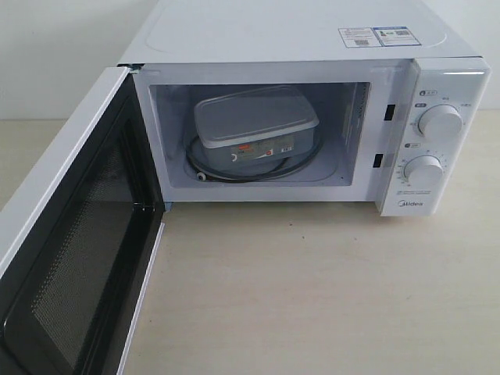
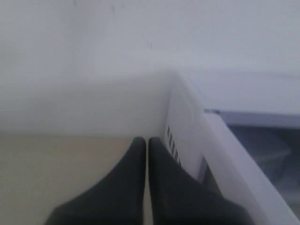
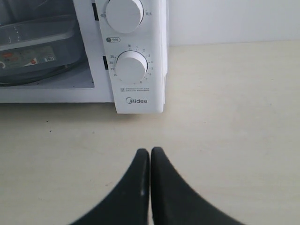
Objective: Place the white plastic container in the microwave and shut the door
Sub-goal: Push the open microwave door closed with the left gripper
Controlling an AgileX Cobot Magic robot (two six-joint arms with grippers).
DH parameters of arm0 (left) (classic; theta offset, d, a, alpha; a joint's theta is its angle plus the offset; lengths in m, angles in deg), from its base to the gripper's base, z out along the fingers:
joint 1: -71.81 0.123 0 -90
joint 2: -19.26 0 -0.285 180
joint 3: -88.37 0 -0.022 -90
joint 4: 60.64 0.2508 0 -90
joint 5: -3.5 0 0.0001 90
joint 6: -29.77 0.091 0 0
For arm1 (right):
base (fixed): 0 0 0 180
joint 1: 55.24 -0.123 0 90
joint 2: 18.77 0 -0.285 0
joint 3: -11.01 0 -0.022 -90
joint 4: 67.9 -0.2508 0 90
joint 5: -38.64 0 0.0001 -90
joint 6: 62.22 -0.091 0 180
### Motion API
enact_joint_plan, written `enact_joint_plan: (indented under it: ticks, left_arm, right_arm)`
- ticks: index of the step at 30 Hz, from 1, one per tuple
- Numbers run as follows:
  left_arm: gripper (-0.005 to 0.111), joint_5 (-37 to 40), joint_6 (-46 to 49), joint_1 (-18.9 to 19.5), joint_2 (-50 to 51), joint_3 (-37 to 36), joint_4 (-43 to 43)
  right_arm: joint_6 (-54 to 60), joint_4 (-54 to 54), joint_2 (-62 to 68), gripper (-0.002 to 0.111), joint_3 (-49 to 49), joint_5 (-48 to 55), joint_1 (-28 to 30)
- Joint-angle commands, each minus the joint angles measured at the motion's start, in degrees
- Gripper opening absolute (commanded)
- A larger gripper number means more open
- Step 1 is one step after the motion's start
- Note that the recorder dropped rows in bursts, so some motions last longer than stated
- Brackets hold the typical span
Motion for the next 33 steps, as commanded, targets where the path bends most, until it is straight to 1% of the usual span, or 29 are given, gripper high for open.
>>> enact_joint_plan:
  ticks: [1,6,9,11,15,17,18,19,21,23,24,25,26,28,29,31,33]
  left_arm:
    - [0.004,10.7,0.4,0.2,10.5,7.6,-3.2]
    - [0.004,7.9,0.4,0.2,16.4,10.0,-7.4]
    - [0.004,7.0,0.4,0.2,18.9,10.0,-16.6]
    - [0.004,9.1,0.8,0.2,21.1,10.0,-21.1]
    - [0.004,14.8,1.9,0.2,26.3,10.0,-22.0]
    - [0.004,17.6,2.6,0.2,29.4,10.0,-23.8]
    - [0.004,19.0,5.1,0.2,30.9,10.0,-26.4]
    - [0.004,20.7,9.7,0.1,32.4,10.0,-30.4]
    - [0.004,25.2,22.3,0.0,35.4,10.0,-42.7]
    - [0.004,31.9,38.0,0.0,38.0,10.0,-54.9]
    - [0.004,34.1,42.8,0.0,39.2,10.0,-60.2]
    - [0.004,35.6,46.6,0.0,40.0,10.0,-62.8]
    - [0.004,36.2,48.0,0.0,40.6,10.0,-65.7]
    - [0.004,35.6,48.1,0.0,40.9,10.1,-66.1]
    - [0.004,34.5,48.1,0.0,40.7,10.1,-64.5]
    - [0.004,32.2,48.1,0.0,39.7,10.1,-58.4]
    - [0.004,28.6,45.0,0.0,38.1,10.0,-49.9]
  right_arm:
    - [0.3,-0.1,-0.3,0.0,-0.1,-0.2,0.5]
    - [0.3,-0.1,-0.3,0.0,-0.1,-0.2,0.5]
    - [0.3,-0.1,-0.3,0.0,-0.1,-0.2,0.5]
    - [0.3,-0.1,-0.3,0.0,-0.1,-0.2,0.5]
    - [0.3,-0.1,-0.3,0.0,-0.1,-0.2,0.5]
    - [0.3,-0.1,-0.3,0.0,-0.1,-0.2,0.5]
    - [0.3,-0.1,-0.3,0.0,-0.1,-0.2,0.5]
    - [0.3,-0.1,-0.3,0.0,-0.1,-0.2,0.5]
    - [0.3,-0.1,-0.3,0.0,-0.1,-0.2,0.5]
    - [0.3,-0.1,-0.3,0.0,-0.1,-0.2,0.5]
    - [0.3,-0.1,-0.3,0.0,-0.1,-0.2,0.5]
    - [0.3,-0.1,-0.3,0.0,-0.1,-0.2,0.5]
    - [0.3,-0.1,-0.3,0.0,-0.1,-0.2,0.5]
    - [0.3,-0.1,-0.3,0.0,-0.1,-0.2,0.5]
    - [0.3,-0.1,-0.3,0.0,-0.1,-0.2,0.5]
    - [0.3,-0.1,-0.3,0.0,-0.1,-0.2,0.5]
    - [0.3,-0.1,-0.3,0.0,-0.1,-0.2,0.5]
